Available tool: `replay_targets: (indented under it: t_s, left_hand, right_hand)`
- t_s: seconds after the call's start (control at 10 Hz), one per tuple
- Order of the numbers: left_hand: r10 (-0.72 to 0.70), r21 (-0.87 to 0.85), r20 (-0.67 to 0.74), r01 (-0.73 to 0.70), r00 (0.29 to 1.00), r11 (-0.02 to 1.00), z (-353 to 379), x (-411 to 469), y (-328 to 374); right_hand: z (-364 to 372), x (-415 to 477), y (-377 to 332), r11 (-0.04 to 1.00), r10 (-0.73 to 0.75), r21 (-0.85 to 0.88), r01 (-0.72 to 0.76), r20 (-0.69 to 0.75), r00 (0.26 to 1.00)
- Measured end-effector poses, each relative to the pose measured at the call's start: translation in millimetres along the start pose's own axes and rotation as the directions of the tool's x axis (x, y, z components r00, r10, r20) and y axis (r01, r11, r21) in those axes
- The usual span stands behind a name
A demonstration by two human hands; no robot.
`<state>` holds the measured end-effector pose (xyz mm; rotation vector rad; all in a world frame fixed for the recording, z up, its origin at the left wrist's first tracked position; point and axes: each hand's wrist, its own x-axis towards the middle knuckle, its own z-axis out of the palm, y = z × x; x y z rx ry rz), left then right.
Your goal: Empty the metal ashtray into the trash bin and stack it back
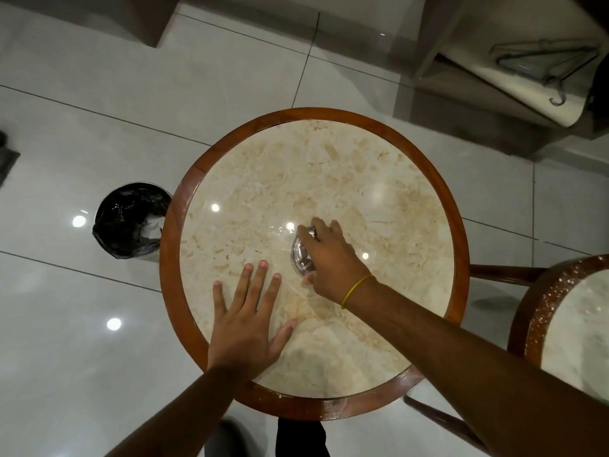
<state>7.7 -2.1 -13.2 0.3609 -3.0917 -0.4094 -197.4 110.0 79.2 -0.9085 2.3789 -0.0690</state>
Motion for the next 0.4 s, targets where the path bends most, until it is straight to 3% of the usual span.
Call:
replay_targets:
  t_s: [0.2, 0.4]
  left_hand:
    - [-0.002, -0.013, 0.02, 0.003, 1.0, 1.0, -2.6, 0.1, 1.2]
    - [-0.007, -0.027, 0.082, 0.01, 0.997, 1.0, -17.1, 0.5, 12.1]
  right_hand:
    - [6.3, -2.2, 3.7, 0.992, 0.031, 0.124, -0.033, 0.02, 0.999]
    - [22.5, -19.3, 0.3, 0.989, 0.061, 0.134, -0.054, -0.054, 0.997]
